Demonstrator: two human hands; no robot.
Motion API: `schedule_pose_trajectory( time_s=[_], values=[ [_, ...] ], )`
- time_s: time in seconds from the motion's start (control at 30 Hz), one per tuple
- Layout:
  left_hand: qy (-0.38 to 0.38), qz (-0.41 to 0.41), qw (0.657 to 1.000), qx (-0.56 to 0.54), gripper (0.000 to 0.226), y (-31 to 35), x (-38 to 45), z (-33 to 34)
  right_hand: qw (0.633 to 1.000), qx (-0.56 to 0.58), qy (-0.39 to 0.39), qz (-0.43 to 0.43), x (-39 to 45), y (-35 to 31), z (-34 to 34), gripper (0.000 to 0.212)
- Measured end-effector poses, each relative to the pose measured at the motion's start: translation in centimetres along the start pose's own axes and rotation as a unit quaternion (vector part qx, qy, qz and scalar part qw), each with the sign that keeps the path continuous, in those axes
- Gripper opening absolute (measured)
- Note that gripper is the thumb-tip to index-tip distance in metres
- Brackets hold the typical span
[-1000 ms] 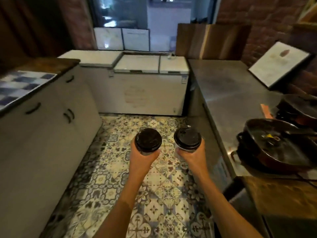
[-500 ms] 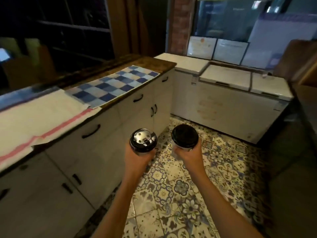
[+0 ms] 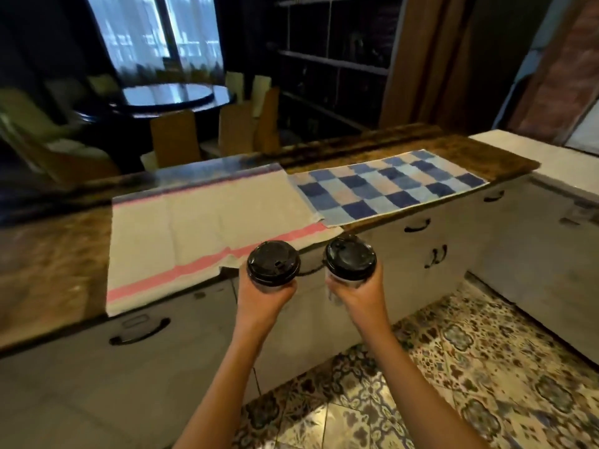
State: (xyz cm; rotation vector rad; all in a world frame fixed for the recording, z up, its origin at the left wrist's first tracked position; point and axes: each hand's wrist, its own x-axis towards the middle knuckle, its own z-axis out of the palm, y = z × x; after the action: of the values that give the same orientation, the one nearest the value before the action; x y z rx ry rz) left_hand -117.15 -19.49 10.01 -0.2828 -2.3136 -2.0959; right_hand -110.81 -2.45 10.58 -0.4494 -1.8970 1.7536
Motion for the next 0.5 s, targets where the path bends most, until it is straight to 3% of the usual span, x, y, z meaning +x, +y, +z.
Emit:
schedule_pose_trajectory(
  time_s=[0.5],
  values=[
    [0.209,-0.007,0.978,0.019,0.078,0.4,15.7,-6.9,0.976,0.028,-0.217,-0.007,17.6,0.7,17.5,0.085]
  ],
)
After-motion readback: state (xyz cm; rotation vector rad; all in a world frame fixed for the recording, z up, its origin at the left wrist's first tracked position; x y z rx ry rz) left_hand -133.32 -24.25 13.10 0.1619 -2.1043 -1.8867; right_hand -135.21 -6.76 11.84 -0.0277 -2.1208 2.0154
